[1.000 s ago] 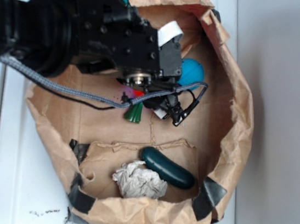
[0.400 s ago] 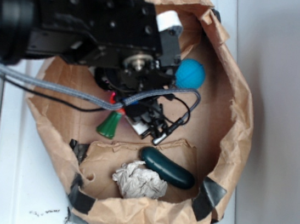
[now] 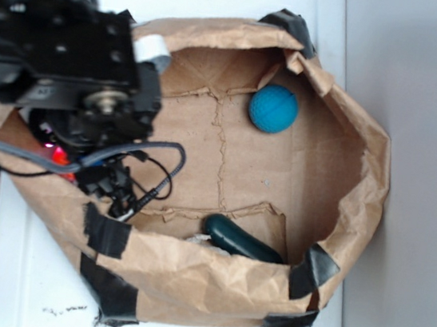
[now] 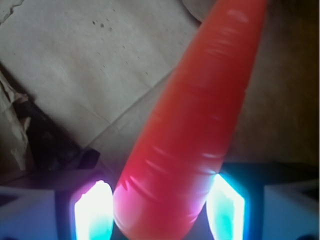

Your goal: Grab the carrot.

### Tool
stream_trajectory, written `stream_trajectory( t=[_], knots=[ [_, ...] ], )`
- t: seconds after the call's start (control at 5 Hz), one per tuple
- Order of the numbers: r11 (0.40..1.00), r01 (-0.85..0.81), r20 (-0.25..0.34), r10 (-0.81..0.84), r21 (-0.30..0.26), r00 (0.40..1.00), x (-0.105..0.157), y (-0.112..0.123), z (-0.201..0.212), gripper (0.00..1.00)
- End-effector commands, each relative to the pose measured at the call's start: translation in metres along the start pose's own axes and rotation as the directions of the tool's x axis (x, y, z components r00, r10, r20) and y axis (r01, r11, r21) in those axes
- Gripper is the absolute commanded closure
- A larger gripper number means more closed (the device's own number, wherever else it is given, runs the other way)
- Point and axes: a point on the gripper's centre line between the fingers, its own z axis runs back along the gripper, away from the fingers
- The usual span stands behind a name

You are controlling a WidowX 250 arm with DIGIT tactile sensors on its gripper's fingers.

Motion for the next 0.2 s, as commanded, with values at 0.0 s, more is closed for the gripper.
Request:
stream_trajectory(
  t=[0.0],
  knots=[
    [0.955, 0.141, 0.384, -0.032, -0.259, 0.923, 0.0519, -0.0444, 0.1436, 1.0]
  ],
)
